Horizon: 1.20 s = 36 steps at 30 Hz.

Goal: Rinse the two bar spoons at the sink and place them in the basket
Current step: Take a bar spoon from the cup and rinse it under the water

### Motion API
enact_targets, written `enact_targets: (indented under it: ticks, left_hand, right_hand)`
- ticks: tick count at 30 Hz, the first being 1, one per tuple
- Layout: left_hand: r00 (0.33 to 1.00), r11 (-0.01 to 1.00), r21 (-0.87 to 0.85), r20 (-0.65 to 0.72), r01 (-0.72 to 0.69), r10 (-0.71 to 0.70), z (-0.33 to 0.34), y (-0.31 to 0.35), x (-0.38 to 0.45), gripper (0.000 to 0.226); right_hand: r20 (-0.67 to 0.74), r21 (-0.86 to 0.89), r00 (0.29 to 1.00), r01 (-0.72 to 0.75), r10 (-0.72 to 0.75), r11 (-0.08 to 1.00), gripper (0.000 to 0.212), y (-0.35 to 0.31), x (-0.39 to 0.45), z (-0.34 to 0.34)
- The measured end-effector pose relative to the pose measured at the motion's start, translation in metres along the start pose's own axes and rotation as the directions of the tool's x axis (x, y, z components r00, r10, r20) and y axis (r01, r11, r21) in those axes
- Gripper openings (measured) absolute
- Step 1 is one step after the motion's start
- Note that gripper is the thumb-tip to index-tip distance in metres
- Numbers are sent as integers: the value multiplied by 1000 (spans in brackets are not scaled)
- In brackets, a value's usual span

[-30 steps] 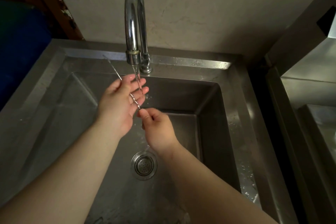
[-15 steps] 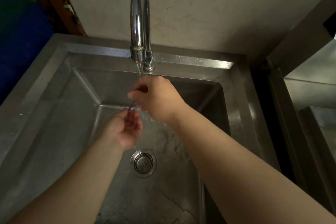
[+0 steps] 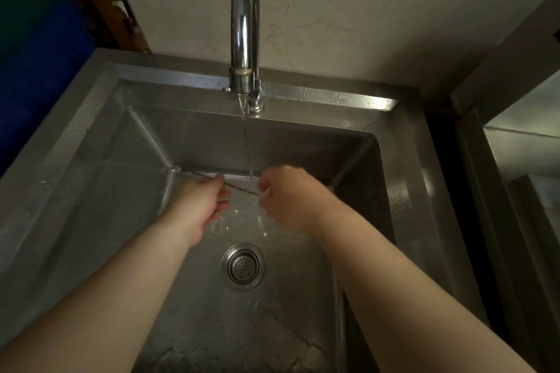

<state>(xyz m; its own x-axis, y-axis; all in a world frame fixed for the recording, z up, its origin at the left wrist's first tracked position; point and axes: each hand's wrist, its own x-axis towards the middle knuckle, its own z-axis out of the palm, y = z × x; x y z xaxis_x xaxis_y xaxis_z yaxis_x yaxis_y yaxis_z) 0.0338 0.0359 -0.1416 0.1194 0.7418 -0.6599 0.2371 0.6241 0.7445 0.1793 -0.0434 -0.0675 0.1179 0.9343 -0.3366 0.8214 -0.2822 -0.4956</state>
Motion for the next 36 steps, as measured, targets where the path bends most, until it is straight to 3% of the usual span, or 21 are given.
enact_targets:
  ticks: [3, 5, 6, 8, 9, 11, 13, 16, 18, 20, 23, 28, 32, 36]
  left_hand:
    - [975, 903, 368, 69, -221, 210, -13, 1, 3, 19]
    - [901, 629, 696, 60, -346, 429, -25, -2, 7, 22]
    - [819, 438, 826, 48, -355, 572, -31, -3, 7, 24]
    - [641, 149, 941, 86, -303, 762, -44, -5, 8, 34]
    - [595, 91, 954, 103, -287, 797, -47, -7, 7, 38]
    - [597, 59, 952, 139, -300, 790, -50, -18, 12, 44]
    - [656, 22, 943, 215, -333, 723, -48, -40, 20, 50]
    - [813, -32, 937, 319, -348, 487, -44, -93, 35, 63]
    - [908, 2, 951, 294, -309, 300, -46, -135, 45, 70]
    - [958, 70, 965, 238, -251, 163, -50, -168, 51, 71]
    - [980, 192, 961, 185, -197, 79, -58, -194, 55, 65]
    - [982, 264, 946, 184, -187, 39, -61, -206, 60, 52]
    - [981, 256, 947, 189, -195, 49, -58, -204, 62, 33]
    - [981, 239, 951, 192, -195, 38, -55, -203, 61, 35]
  right_hand:
    - [126, 108, 988, -107, 93, 988, 16, 14, -2, 36]
    - [181, 391, 964, -250, 193, 886, 15, 26, -2, 62]
    - [196, 523, 947, -322, 255, 789, 17, 31, -3, 76]
    - [208, 647, 899, -423, 386, 634, 22, 43, -5, 106]
    - [202, 656, 872, -458, 446, 599, 23, 50, -6, 122]
    - [193, 660, 804, -531, 563, 532, 16, 61, -6, 151]
    - [263, 600, 755, -615, 600, 511, 15, 71, -7, 175]
    - [272, 562, 690, -680, 671, 471, 22, 89, -7, 207]
    - [255, 567, 655, -697, 711, 439, 21, 98, -9, 225]
    - [245, 525, 639, -720, 729, 455, 19, 104, -10, 239]
    - [214, 541, 611, -724, 762, 428, 12, 113, -10, 252]
    - [172, 499, 593, -741, 786, 450, 8, 123, -1, 259]
    - [123, 498, 582, -737, 804, 458, 9, 131, 8, 260]
    - [104, 402, 601, -754, 792, 520, 10, 139, 20, 260]
